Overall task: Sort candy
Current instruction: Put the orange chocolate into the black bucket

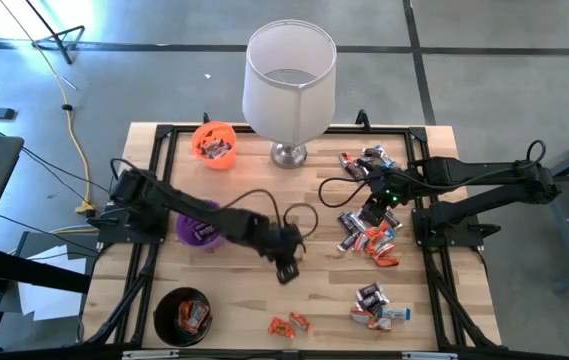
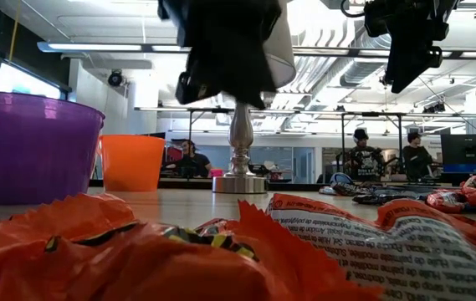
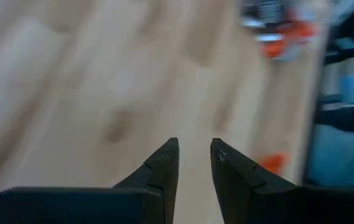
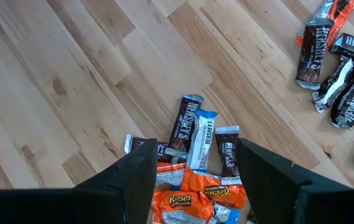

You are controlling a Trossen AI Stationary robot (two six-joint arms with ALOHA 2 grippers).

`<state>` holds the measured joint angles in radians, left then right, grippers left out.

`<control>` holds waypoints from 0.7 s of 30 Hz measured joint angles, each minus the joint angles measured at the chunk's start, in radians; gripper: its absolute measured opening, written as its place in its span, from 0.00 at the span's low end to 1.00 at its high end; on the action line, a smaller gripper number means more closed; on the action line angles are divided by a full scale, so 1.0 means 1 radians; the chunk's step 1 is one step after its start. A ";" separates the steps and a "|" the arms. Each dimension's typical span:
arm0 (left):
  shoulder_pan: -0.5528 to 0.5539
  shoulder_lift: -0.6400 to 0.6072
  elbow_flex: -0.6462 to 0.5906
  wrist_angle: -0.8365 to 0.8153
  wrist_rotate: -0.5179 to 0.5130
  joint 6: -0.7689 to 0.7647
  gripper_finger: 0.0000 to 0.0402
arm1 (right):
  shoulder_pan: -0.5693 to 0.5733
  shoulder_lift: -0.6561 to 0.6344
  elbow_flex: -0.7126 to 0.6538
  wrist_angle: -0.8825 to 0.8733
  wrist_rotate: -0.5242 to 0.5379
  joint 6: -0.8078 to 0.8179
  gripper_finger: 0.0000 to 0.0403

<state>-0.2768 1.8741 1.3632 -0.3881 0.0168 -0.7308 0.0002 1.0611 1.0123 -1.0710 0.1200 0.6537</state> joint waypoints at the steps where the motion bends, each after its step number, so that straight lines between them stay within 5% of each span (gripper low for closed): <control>1: -0.018 0.003 0.000 0.033 0.001 -0.011 0.19 | 0.000 0.000 0.000 0.000 0.000 0.000 0.52; 7: -0.120 0.004 0.000 0.141 -0.015 -0.010 0.19 | 0.000 0.000 0.000 0.000 0.000 0.000 0.52; 13: -0.214 0.063 0.002 0.305 -0.138 0.125 0.19 | 0.000 0.000 0.000 0.000 0.000 0.000 0.52; 21: -0.263 0.167 0.091 0.208 -0.114 0.180 0.20 | 0.000 0.000 0.000 0.000 0.000 0.000 0.52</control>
<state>-0.5401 2.0410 1.4547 -0.1801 -0.0973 -0.5509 0.0005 1.0611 1.0123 -1.0710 0.1199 0.6537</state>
